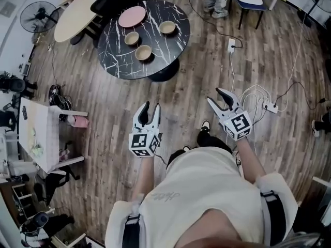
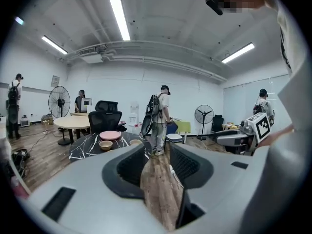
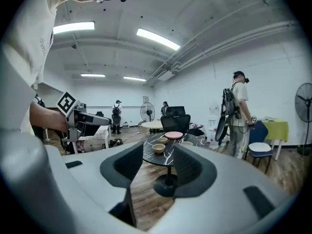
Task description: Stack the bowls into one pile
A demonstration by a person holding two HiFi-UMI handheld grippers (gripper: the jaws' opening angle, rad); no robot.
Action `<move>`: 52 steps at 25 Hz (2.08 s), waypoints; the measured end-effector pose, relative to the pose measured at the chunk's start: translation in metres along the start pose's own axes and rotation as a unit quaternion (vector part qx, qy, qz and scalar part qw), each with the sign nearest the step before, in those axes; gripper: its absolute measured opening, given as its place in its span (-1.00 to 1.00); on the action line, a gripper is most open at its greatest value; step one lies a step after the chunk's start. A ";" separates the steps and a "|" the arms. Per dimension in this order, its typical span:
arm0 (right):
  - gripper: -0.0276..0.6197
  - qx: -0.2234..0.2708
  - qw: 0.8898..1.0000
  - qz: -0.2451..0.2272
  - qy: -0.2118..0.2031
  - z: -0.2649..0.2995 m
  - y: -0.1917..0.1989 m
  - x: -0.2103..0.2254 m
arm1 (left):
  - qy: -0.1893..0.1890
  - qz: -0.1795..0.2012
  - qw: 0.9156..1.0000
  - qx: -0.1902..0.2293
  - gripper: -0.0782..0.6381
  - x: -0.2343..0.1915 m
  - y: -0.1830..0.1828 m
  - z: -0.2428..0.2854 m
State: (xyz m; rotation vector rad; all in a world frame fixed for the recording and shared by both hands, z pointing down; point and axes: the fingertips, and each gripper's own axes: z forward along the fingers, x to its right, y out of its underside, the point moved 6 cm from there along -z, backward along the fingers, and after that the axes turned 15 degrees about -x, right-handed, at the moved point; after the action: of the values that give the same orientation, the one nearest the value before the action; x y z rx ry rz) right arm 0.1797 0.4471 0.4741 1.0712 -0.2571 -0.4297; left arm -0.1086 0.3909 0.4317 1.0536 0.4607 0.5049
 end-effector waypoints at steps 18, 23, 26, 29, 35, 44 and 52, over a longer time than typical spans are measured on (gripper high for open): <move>-0.32 -0.005 0.998 -0.002 -0.061 0.064 -0.009 0.088 | -0.046 -0.011 0.999 -0.016 -0.31 0.004 -0.040 0.084; -0.32 -0.026 0.997 -0.002 -0.072 0.077 -0.005 0.084 | -0.038 -0.023 0.999 -0.016 -0.31 -0.006 -0.038 0.099; -0.32 -0.032 0.997 -0.016 -0.067 0.090 -0.015 0.092 | -0.030 -0.026 0.999 -0.017 -0.31 -0.020 -0.039 0.117; -0.32 -0.039 0.997 -0.022 -0.061 0.105 -0.028 0.100 | -0.029 -0.024 0.999 -0.014 -0.31 -0.040 -0.049 0.137; -0.32 -0.056 0.996 -0.014 -0.063 0.150 -0.049 0.122 | -0.030 -0.027 0.999 0.004 -0.31 -0.080 -0.074 0.169; -0.32 -0.047 0.997 -0.040 -0.055 0.241 -0.117 0.139 | -0.020 -0.050 0.998 -0.010 -0.31 -0.164 -0.087 0.212; -0.32 -0.069 0.996 -0.036 -0.053 0.281 -0.135 0.137 | -0.013 -0.019 1.000 0.004 -0.31 -0.201 -0.115 0.236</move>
State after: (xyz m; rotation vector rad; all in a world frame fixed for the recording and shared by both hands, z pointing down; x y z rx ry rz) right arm 0.1583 0.1075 0.4834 0.9259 -0.2800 -0.5625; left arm -0.1116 0.0610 0.4514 1.0566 0.4595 0.4544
